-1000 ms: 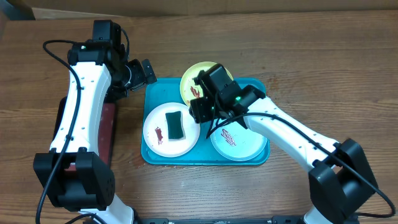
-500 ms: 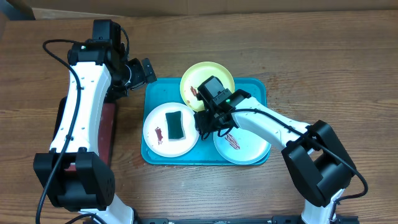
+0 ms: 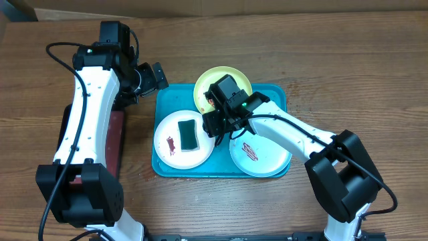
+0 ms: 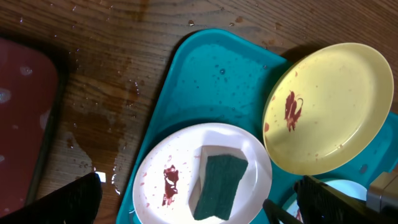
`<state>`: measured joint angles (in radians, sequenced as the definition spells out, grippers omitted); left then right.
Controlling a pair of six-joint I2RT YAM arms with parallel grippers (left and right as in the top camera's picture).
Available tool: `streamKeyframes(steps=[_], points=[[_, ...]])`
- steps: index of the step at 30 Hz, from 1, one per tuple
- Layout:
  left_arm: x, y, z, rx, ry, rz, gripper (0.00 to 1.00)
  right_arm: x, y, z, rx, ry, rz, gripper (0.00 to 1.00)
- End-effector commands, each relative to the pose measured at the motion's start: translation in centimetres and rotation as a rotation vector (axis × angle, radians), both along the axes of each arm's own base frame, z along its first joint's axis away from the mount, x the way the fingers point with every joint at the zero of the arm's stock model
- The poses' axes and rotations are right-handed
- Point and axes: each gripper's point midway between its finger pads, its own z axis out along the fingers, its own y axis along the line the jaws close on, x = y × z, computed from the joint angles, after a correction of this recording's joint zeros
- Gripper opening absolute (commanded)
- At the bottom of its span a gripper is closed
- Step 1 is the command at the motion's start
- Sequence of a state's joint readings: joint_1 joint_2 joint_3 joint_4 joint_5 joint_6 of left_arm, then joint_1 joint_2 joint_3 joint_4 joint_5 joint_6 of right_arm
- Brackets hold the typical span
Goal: Clean dirty plates on tray and stack at the side
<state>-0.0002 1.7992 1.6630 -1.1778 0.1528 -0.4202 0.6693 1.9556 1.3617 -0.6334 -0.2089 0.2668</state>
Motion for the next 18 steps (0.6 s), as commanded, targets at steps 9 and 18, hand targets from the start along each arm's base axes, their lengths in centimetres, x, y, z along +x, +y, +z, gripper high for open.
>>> streamKeyframes(steps=[9,18], points=[[0.1,-0.4,0.9,-0.009,-0.023,0.005,1.00,0.5,0.6,-0.3,-0.077,0.057,0.058,0.61],[-0.1,-0.4,0.9,-0.009,-0.016,0.005,0.97,-0.7,0.0,-3.1,-0.133,0.134,0.062,0.58]])
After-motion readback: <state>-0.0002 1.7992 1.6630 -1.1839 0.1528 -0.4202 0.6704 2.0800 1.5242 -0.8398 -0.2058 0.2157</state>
